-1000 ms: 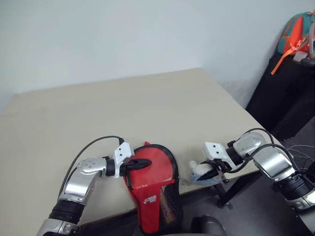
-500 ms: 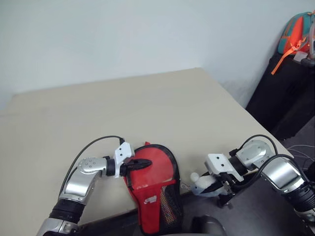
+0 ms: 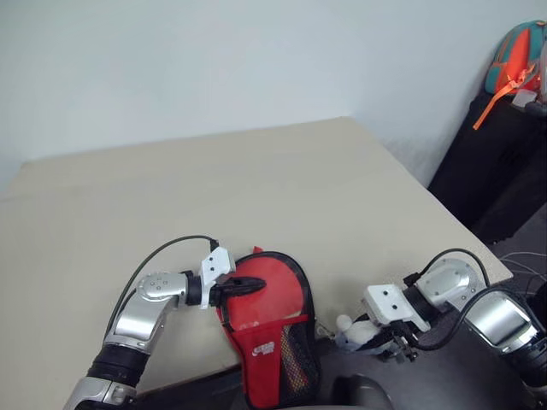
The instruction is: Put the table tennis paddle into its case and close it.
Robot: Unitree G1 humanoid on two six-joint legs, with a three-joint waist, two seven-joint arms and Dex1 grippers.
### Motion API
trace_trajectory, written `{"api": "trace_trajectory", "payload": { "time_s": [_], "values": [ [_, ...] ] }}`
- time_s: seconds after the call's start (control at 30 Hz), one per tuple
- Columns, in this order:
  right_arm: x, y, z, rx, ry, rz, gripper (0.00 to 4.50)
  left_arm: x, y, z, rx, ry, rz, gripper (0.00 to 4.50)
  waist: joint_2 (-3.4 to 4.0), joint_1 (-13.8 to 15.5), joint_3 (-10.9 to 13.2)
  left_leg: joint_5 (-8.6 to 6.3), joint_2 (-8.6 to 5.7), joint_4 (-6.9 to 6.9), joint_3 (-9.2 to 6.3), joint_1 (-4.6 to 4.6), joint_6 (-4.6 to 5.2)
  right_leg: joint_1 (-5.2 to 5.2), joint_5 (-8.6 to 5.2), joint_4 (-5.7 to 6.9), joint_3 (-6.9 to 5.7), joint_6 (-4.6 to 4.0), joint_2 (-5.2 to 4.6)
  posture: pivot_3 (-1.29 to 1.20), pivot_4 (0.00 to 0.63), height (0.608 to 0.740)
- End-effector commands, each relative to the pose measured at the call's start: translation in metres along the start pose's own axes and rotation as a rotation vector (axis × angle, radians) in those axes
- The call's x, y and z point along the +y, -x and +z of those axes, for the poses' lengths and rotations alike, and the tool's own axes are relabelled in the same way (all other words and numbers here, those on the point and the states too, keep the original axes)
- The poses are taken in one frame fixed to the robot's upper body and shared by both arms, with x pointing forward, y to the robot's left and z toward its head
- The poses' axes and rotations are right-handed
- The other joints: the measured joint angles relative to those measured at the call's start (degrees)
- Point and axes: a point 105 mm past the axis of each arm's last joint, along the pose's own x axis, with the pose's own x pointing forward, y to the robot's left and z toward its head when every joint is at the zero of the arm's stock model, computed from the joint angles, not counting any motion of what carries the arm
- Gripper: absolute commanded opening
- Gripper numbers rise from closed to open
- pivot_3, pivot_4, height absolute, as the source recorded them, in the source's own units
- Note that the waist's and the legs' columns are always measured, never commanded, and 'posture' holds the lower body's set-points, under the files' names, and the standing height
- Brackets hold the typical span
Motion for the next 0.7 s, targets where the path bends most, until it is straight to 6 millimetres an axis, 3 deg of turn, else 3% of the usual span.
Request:
{"api": "trace_trajectory", "payload": {
  "time_s": [0.03,0.37,0.4,0.47,0.57,0.6,0.63,0.67,0.7],
  "values": [
    [0.004,0.002,-0.005,0.005,0.043,-0.012,0.62,-0.005,0.003,-0.031,0.111,0.099,0.0,0.0,0.0,0.0,0.0,0.0,-0.01,0.0,0.0,0.0,0.0,0.01,0.0,0.0,0.0,0.0,0.0,0.0,0.0,0.706],
    [-0.013,0.016,-0.011,-0.028,0.166,-0.122,0.62,-0.006,0.008,-0.03,0.119,0.097,-0.011,0.0,0.09,-0.7,0.0,0.0,0.15,-0.02,-0.24,-0.11,0.0,0.01,0.11,-0.46,-0.38,0.18,0.19,0.0,0.0,0.706],
    [-0.017,0.02,-0.012,-0.019,0.177,-0.128,0.62,-0.006,0.008,-0.03,0.12,0.097,-0.012,0.0,0.23,-0.8,-0.1,0.0,0.28,-0.07,-0.34,-0.21,0.0,0.15,0.42,-0.89,-0.6,0.6,0.23,0.0,0.0,0.706],
    [-0.027,0.028,-0.013,-0.003,0.195,-0.15,0.62,-0.006,0.009,-0.031,0.122,0.097,-0.013,0.0,0.19,-0.8,-0.1,-0.01,0.98,-0.19,-0.47,-0.28,0.02,0.43,0.45,-1.16,-0.95,0.64,0.04,0.0,0.0,0.706],
    [-0.047,0.039,-0.013,0.016,0.218,-0.205,0.62,-0.007,0.01,-0.031,0.125,0.099,-0.013,0.0,0.61,-1.4,-0.3,-0.09,0.76,-0.17,-0.23,-0.1,0.08,0.6,0.47,-1.62,-1.23,0.66,0.23,0.0,0.0,0.706],
    [-0.054,0.041,-0.013,0.022,0.227,-0.224,0.62,-0.007,0.01,-0.032,0.125,0.099,-0.013,0.0,0.08,-1.4,-0.5,-0.08,1.53,-0.5,-0.3,-0.66,0.09,0.74,0.52,-2.09,-1.3,0.64,0.49,0.0,0.0,0.706],
    [-0.062,0.044,-0.012,0.025,0.233,-0.247,0.62,-0.007,0.01,-0.032,0.126,0.099,-0.013,0.0,-0.81,-1.5,-0.4,0.0,1.43,-0.78,-0.21,-0.7,0.22,0.51,0.32,-0.17,-0.71,0.88,-0.27,0.0,0.0,0.706],
    [-0.068,0.045,-0.01,0.024,0.239,-0.266,0.62,-0.008,0.01,-0.032,0.127,0.1,-0.013,0.0,-0.86,-1.5,-0.3,-0.01,0.56,-0.53,0.21,0.04,0.21,0.34,0.49,0.98,0.68,0.53,-0.37,0.0,0.0,0.706],
    [-0.072,0.045,-0.009,0.025,0.248,-0.278,0.62,-0.008,0.01,-0.032,0.128,0.101,-0.012,0.0,-0.42,-1.4,-0.5,-0.1,-0.07,-0.34,0.27,0.47,0.05,0.44,0.14,1.28,0.79,0.12,-0.31,0.0,0.0,0.706]
  ]
}}
